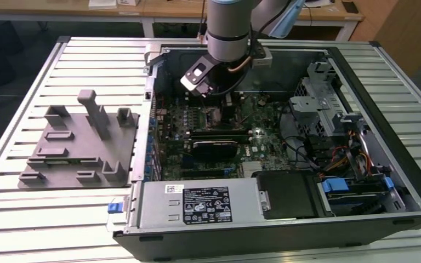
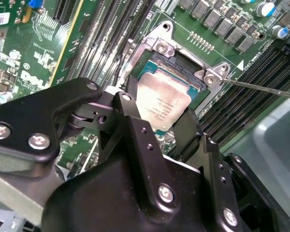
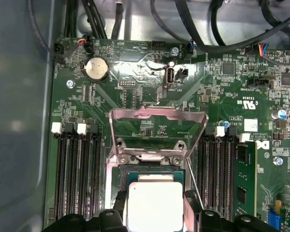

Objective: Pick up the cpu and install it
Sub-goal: 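Place the cpu into insertion slot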

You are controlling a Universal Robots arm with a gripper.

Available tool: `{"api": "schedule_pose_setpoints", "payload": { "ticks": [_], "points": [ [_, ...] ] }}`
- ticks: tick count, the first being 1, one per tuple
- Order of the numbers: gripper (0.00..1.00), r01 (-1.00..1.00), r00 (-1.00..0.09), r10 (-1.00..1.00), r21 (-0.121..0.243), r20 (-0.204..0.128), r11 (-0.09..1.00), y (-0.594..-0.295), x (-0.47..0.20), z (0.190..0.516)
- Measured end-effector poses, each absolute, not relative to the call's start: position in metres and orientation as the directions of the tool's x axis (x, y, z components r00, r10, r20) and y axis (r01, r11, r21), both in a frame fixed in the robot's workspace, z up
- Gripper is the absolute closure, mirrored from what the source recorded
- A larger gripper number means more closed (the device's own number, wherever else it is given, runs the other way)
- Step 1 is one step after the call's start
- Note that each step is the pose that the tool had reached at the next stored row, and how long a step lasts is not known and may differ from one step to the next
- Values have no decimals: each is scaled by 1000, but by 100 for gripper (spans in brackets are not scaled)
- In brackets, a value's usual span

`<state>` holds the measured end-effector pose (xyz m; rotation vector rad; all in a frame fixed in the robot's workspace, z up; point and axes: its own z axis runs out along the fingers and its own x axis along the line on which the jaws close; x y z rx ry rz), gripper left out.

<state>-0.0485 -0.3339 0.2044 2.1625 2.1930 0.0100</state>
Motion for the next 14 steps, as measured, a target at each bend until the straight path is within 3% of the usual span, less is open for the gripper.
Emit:
{"api": "schedule_pose_setpoints", "payload": {
  "ticks": [14],
  "points": [
    [46,999,24,999,46,-39,-22,-330,-49,195]
  ]
}}
